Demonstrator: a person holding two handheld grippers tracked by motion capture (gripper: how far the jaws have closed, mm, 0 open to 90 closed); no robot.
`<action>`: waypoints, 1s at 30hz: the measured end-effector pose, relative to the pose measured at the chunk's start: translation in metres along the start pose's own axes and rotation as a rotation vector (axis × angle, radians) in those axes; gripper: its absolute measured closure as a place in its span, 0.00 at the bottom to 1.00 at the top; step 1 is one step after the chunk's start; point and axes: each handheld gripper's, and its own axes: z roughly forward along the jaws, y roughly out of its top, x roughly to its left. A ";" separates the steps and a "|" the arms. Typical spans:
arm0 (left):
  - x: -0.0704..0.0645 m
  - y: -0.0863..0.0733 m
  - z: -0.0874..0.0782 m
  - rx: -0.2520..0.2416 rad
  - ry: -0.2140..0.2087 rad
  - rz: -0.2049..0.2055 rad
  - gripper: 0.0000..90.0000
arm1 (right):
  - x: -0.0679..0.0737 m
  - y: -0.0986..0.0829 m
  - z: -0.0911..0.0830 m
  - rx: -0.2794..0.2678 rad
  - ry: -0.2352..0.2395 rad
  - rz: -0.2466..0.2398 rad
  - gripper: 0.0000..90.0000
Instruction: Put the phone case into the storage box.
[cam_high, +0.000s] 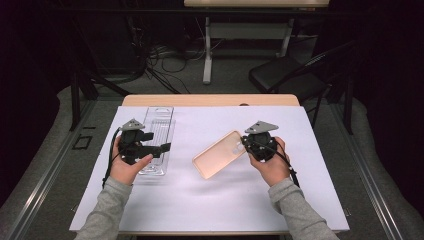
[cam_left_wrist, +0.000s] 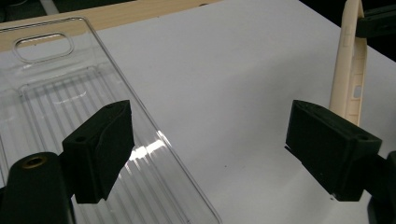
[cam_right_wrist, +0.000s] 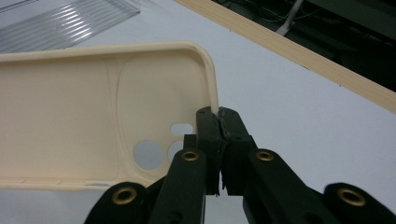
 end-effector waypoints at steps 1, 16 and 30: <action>-0.001 0.000 0.000 -0.001 -0.003 0.004 0.17 | 0.002 0.000 0.000 -0.003 0.001 -0.001 0.98; -0.015 0.001 0.005 0.002 -0.056 0.044 0.18 | 0.015 -0.001 -0.001 -0.033 -0.001 -0.037 0.98; -0.028 0.002 0.009 0.020 -0.105 0.056 0.25 | 0.025 -0.006 -0.001 -0.050 -0.014 -0.081 0.98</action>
